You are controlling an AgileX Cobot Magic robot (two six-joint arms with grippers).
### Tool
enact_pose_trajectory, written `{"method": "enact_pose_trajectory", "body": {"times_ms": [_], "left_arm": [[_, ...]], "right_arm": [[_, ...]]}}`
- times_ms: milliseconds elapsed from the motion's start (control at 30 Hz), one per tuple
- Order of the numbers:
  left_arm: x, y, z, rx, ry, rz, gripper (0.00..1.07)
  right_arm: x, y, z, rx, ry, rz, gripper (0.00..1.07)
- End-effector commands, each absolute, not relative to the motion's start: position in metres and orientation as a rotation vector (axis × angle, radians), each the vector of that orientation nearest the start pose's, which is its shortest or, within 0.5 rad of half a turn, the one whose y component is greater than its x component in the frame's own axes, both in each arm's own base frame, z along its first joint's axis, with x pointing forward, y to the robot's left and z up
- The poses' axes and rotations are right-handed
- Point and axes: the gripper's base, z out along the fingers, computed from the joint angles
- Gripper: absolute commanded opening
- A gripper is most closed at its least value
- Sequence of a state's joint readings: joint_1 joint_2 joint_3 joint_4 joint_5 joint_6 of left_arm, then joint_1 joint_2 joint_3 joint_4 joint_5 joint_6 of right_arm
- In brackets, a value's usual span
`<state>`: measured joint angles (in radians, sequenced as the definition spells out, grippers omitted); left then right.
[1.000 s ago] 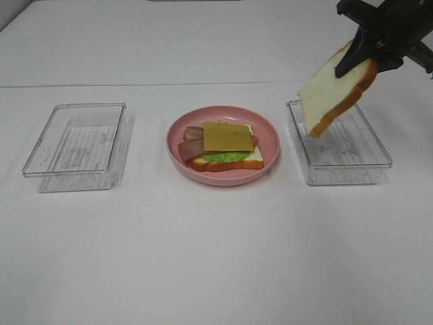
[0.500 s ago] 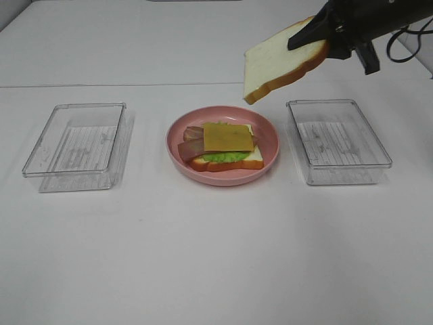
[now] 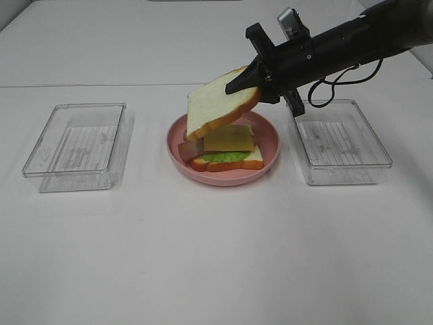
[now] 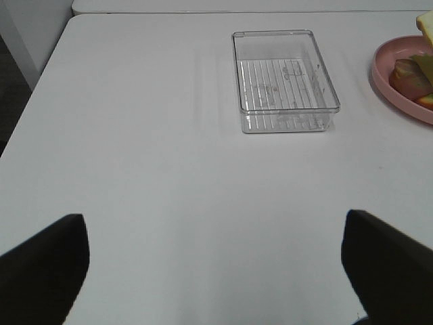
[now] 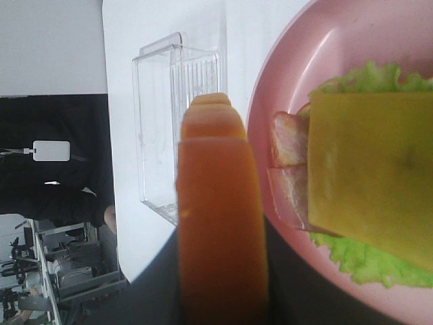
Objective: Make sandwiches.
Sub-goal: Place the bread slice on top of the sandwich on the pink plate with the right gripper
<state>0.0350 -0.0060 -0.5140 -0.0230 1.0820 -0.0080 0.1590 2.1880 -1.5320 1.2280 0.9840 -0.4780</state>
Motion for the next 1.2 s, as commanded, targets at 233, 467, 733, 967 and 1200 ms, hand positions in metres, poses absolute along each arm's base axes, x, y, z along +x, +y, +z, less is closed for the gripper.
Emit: {"method": "enact_pose_trajectory", "body": {"times_ms": [233,467,733,967,1200], "left_arm": [[-0.011,-0.003,0.28,-0.045,2.022,-0.015,0.95],[-0.011,-0.003,0.28,-0.045,2.022,-0.015,0.95],[-0.011,-0.003,0.28,-0.045,2.022,-0.015,0.95],[-0.011,-0.003,0.28,-0.045,2.022,-0.015,0.95],[-0.011,-0.003,0.28,-0.045,2.022,-0.015,0.95]], "right_arm": [[0.443,0.153,0.146,0.125,2.627,1.419,0.0],[0.442,0.148,0.134,0.122,2.707,1.301,0.0],[0.442,0.148,0.133,0.13,2.716,1.277,0.0],[0.442,0.148,0.133,0.126,2.719,1.28,0.2],[0.442,0.147,0.133,0.116,2.724,1.273,0.75]]}}
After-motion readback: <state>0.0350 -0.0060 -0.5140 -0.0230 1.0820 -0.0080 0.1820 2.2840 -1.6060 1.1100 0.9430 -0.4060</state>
